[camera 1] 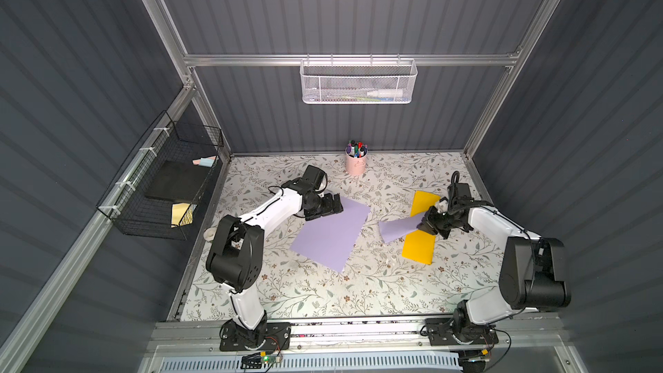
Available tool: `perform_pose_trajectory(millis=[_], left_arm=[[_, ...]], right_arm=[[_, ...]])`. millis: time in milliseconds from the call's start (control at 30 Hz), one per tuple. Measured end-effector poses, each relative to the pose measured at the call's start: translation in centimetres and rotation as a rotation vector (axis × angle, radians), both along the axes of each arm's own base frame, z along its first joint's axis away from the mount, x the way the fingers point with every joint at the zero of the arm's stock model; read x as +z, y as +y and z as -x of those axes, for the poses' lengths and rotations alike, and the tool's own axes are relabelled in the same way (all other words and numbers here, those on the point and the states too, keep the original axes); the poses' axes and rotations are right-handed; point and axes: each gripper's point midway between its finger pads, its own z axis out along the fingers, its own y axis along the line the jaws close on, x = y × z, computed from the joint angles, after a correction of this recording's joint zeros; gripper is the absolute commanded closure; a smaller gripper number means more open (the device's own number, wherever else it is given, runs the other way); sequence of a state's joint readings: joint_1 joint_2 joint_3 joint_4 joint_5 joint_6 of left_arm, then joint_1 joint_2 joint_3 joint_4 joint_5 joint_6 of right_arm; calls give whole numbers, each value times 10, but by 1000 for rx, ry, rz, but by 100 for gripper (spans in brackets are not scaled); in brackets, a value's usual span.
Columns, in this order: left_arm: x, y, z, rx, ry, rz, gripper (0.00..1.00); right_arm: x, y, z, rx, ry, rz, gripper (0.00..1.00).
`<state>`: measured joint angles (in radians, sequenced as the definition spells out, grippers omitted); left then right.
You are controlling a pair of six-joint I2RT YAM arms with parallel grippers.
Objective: Fold the rectangular paper in half along the long edge
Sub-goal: Place the paper on the paper, then fold the paper at the center of the board.
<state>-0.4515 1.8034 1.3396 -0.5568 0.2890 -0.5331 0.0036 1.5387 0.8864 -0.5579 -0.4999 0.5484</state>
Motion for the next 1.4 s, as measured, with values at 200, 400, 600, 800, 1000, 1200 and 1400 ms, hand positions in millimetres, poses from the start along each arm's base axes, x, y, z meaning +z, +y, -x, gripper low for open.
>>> perform_pose_trajectory(millis=[200, 400, 600, 800, 1000, 1200, 1400], left_arm=[[-14, 3, 1, 4, 32, -16, 9], [-17, 21, -6, 39, 33, -38, 42], [-25, 58, -12, 111, 49, -128, 75], [-31, 77, -10, 138, 60, -205, 96], [-57, 88, 10, 140, 112, -250, 100], [-80, 98, 26, 151, 147, -287, 100], [-81, 103, 28, 219, 111, -277, 100]], right_arm=[[-25, -14, 39, -69, 136, 43, 49], [20, -28, 42, -105, 66, 110, 51], [103, 5, 17, -8, -209, 62, 57], [88, 128, 14, 341, -175, -29, 68], [25, 218, 27, 550, -44, -20, 74], [-11, 238, 35, 587, 37, -8, 70], [-20, 231, 34, 574, 54, 44, 65]])
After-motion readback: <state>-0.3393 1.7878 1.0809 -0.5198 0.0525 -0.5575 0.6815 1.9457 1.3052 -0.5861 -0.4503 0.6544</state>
